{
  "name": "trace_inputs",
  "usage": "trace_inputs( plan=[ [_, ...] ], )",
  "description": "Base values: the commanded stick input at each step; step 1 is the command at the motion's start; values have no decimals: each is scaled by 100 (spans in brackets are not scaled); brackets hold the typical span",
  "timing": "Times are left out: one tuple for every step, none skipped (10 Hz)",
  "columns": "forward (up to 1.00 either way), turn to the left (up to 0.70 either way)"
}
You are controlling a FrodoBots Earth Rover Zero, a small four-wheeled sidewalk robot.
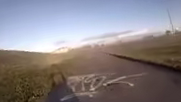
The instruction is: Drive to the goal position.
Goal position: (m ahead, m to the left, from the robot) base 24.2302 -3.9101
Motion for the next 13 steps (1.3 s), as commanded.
trace_inputs(
  plan=[
    [70, 0],
    [70, 0],
    [70, 0],
    [70, 0],
    [70, 0],
    [70, 0],
    [70, 0],
    [70, 0],
    [70, 0],
    [70, 0],
    [70, 0],
    [70, -35],
    [70, -35]
  ],
)
